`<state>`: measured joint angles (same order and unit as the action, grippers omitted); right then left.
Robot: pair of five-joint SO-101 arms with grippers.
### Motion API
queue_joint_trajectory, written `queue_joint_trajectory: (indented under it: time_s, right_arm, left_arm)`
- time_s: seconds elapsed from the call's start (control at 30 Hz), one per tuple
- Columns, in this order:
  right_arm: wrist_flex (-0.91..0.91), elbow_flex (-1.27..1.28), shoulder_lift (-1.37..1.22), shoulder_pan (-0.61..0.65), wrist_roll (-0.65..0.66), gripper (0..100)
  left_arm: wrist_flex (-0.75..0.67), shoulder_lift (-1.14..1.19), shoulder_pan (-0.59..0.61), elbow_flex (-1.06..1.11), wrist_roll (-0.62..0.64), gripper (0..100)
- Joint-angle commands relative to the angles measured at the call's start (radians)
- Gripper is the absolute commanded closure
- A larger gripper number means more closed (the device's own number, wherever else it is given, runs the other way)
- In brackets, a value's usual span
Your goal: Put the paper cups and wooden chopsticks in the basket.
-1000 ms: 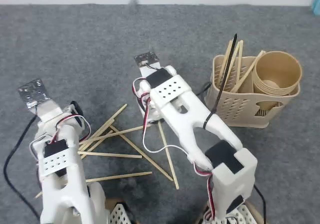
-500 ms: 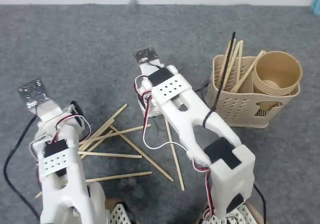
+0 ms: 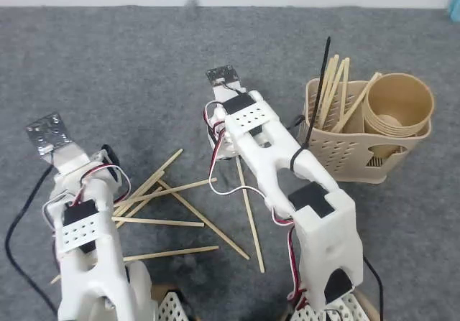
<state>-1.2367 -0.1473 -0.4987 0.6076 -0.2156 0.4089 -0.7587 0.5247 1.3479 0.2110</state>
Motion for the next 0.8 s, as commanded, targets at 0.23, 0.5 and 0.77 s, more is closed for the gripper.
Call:
queue_joint_trajectory:
  time_s: [0.23, 0.5, 0.77]
  right_arm:
    - [-0.033, -0.075, 0.033, -0.007, 0.018, 91.5]
    - [0.027, -0.08, -0.062, -0.018, 0.068, 91.7]
    - [0.021, -0.083, -0.062, -0.012, 0.066, 99.7]
  left_arm:
    - [-0.025, 0.002, -0.006, -0.042, -0.009, 83]
    - [-0.025, 0.002, -0.006, -0.042, -0.009, 83]
    - [-0.025, 0.002, -0.006, -0.042, -0.009, 83]
